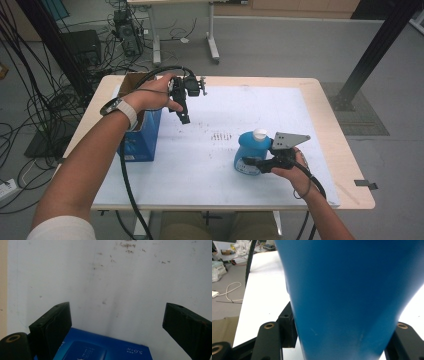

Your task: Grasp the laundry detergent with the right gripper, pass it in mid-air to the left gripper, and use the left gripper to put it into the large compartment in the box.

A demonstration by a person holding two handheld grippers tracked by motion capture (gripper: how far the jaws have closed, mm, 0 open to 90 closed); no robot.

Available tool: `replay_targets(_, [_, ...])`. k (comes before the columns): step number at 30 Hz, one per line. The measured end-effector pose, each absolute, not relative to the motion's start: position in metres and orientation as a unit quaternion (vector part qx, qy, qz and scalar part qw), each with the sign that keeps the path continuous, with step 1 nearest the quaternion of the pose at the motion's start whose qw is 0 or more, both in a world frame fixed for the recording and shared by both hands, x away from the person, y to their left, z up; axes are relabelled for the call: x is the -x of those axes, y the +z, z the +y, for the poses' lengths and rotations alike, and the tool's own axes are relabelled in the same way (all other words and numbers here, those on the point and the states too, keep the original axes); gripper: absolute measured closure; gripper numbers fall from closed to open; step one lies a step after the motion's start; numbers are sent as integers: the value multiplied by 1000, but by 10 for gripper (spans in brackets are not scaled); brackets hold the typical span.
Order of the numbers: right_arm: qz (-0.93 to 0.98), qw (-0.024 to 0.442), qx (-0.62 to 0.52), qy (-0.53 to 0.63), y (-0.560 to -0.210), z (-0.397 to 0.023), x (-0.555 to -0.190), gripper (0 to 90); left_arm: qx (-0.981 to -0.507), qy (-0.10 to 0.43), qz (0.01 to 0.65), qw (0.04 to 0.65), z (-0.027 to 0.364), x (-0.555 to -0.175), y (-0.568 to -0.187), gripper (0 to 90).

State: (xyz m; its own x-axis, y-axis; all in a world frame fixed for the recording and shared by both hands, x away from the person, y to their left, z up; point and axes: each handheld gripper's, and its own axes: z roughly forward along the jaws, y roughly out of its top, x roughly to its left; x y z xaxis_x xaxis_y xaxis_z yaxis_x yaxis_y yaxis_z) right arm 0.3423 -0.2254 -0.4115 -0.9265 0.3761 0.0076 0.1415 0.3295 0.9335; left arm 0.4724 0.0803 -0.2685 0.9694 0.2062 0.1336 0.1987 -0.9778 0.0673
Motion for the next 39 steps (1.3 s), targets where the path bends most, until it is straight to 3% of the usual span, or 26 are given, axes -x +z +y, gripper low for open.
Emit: replay_targets(39, [813, 103, -154, 552, -411, -225, -343, 417, -992, 69, 103, 28, 80, -472, -268, 94])
